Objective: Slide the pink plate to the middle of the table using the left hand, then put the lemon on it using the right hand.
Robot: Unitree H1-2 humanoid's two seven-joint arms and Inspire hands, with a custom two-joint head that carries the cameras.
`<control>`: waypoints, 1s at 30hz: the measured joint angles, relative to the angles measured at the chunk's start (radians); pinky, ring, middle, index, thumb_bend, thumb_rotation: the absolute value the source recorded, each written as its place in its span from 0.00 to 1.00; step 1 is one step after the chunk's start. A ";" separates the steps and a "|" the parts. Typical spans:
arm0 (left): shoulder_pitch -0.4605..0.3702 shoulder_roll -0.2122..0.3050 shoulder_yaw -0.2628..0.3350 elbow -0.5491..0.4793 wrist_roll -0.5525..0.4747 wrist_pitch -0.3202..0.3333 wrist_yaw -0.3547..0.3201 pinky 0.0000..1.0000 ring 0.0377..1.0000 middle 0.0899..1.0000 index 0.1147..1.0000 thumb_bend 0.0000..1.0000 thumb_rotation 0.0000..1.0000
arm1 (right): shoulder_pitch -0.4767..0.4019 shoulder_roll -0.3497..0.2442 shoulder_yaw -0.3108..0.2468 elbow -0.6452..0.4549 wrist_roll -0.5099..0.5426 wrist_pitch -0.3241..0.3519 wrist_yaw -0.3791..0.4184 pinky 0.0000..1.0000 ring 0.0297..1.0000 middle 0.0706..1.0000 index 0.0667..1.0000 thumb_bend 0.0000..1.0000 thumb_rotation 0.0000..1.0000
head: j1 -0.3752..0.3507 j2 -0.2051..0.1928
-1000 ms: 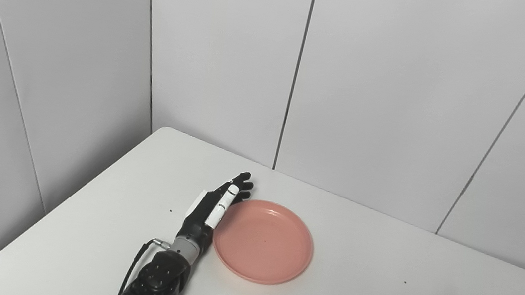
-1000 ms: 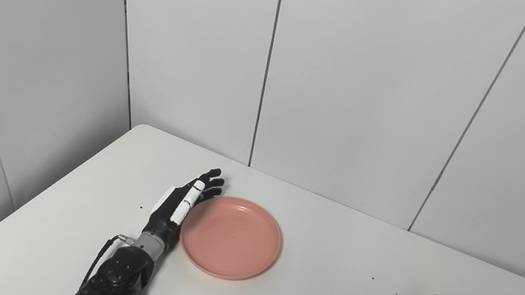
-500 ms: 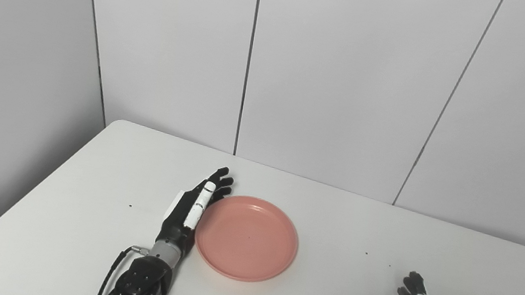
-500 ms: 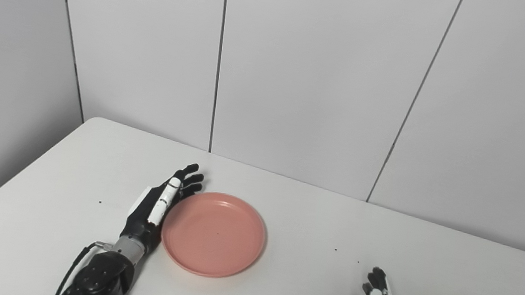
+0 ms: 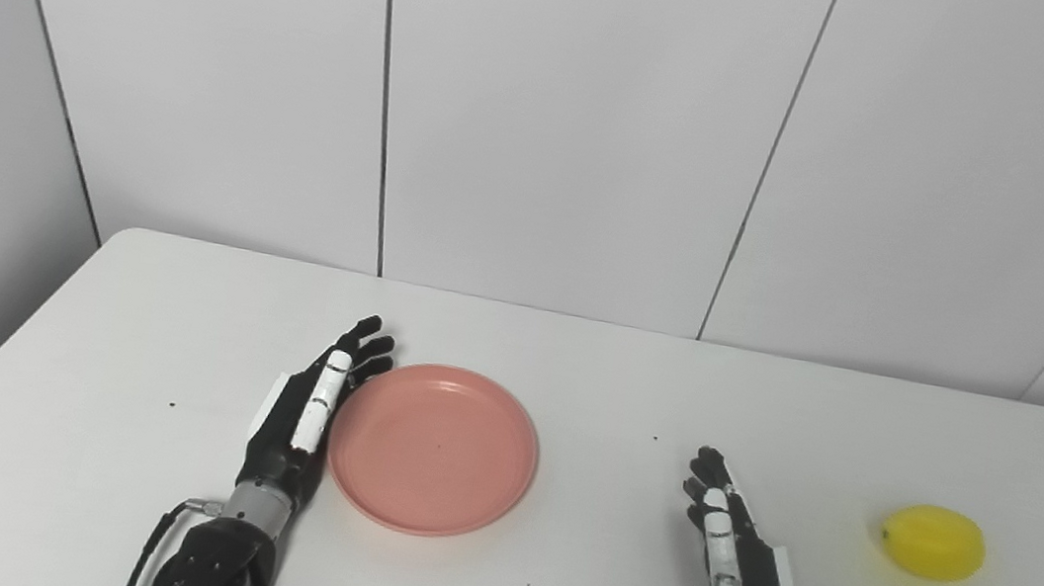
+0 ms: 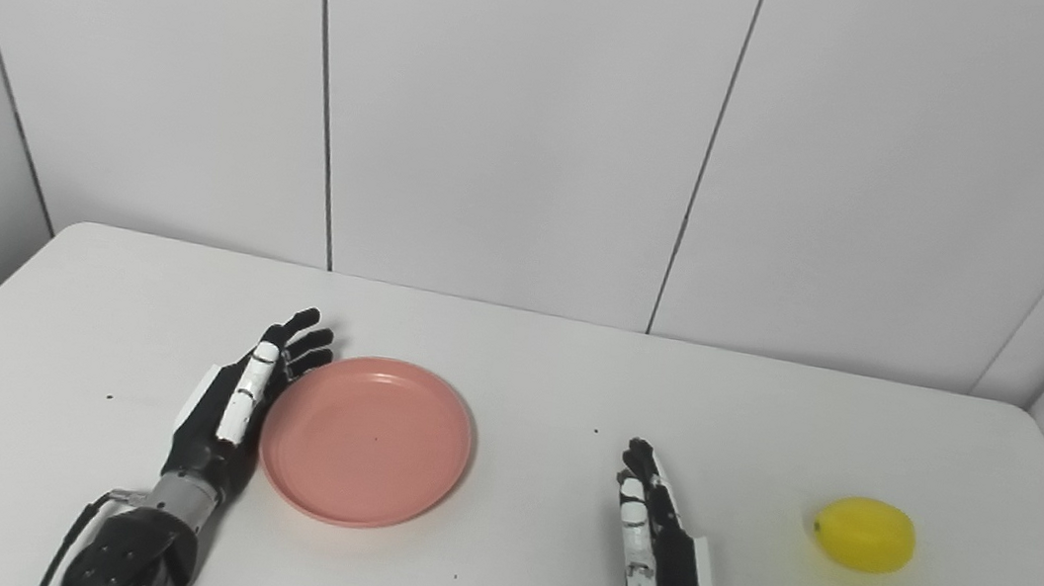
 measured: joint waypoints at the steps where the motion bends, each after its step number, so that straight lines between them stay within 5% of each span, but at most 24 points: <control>1: 0.002 -0.001 0.000 -0.005 -0.006 0.006 0.000 0.89 0.89 0.88 0.86 0.58 1.00 | -0.001 0.003 0.002 0.007 -0.007 -0.005 -0.003 0.92 0.91 0.91 0.90 0.56 1.00 | -0.008 -0.002; 12: 0.029 -0.035 -0.011 -0.048 -0.014 0.026 -0.005 0.90 0.89 0.88 0.87 0.57 1.00 | -0.025 0.010 0.011 0.039 -0.022 -0.023 -0.005 0.90 0.91 0.91 0.90 0.56 1.00 | -0.061 0.005; 21: 0.058 -0.112 -0.058 -0.083 -0.002 0.032 -0.008 0.87 0.87 0.86 0.85 0.56 1.00 | -0.040 0.013 0.011 0.051 -0.043 -0.024 -0.007 0.89 0.90 0.91 0.90 0.59 1.00 | -0.083 0.009; 30: 0.059 -0.119 -0.089 -0.065 0.021 0.008 -0.022 0.87 0.88 0.88 0.87 0.60 1.00 | -0.041 0.021 0.012 0.051 -0.043 -0.024 -0.010 0.90 0.91 0.92 0.90 0.59 1.00 | -0.089 0.012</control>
